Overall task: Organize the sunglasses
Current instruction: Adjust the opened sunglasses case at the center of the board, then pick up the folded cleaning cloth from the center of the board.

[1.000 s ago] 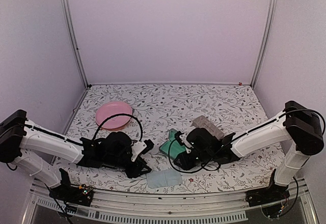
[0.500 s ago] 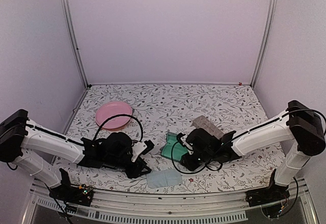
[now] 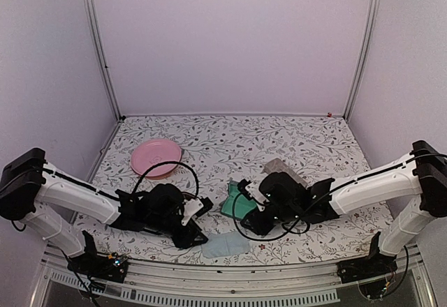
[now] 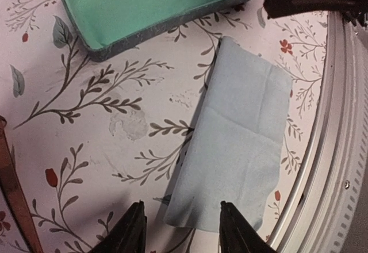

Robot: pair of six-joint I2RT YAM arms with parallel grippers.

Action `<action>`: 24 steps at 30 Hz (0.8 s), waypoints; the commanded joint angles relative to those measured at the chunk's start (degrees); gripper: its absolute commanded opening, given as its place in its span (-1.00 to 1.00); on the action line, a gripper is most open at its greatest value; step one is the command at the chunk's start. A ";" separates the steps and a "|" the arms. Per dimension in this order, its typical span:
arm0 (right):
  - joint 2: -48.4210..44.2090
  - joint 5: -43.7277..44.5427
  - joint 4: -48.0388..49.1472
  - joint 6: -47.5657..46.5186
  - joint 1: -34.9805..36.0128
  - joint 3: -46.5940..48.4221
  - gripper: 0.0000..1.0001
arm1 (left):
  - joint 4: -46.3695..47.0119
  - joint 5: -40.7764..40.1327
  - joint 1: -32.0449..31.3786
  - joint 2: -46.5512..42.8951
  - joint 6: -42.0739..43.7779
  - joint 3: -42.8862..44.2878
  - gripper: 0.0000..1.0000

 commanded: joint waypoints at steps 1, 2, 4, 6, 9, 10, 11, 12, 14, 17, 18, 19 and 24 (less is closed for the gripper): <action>1.88 -2.74 3.45 1.76 1.93 -1.14 -0.17 | 0.54 1.36 0.86 -0.20 -0.79 -0.49 -0.08; 2.53 -2.87 3.70 2.31 2.14 -1.14 -0.17 | 0.52 1.44 0.90 -0.29 -0.81 -0.53 -0.08; 3.58 -2.89 4.11 3.06 2.23 -1.21 -0.17 | 0.44 1.41 0.89 -0.41 -0.84 -0.60 -0.08; 4.56 -3.18 4.49 3.74 2.30 -1.30 -0.17 | 0.36 1.42 0.93 -0.52 -0.84 -0.63 -0.08; 5.50 -3.28 4.94 4.42 2.31 -1.62 -0.17 | 0.26 1.18 0.92 -0.75 -0.74 -0.79 -0.07; 5.76 -3.04 4.98 4.69 2.31 -1.60 -0.17 | 0.26 1.10 0.95 -0.82 -0.75 -0.87 -0.07; 5.98 -2.86 4.98 4.87 2.30 -1.73 -0.17 | 0.30 1.00 0.98 -0.90 -0.71 -0.94 -0.07; 6.20 -2.74 5.01 5.20 2.24 -1.77 -0.17 | 0.34 0.97 0.93 -0.94 -0.75 -1.04 -0.07; 6.73 -2.88 5.12 5.49 2.27 -1.80 -0.17 | 0.56 0.99 0.96 -1.03 -0.81 -1.23 -0.07; 7.43 -3.10 5.54 5.80 2.31 -1.77 -0.17 | 0.61 1.11 0.99 -0.92 -0.82 -1.33 -0.07; 7.63 -3.13 5.64 5.81 2.30 -1.67 -0.17 | 0.49 1.07 1.02 -0.87 -0.83 -1.33 -0.07; 7.83 -3.12 5.68 5.84 2.24 -1.64 -0.17 | 0.38 1.08 1.01 -0.93 -0.84 -1.25 -0.07; 8.77 -3.15 6.19 5.90 2.22 -1.46 -0.18 | 0.26 1.31 1.17 -0.62 -0.84 -1.24 -0.06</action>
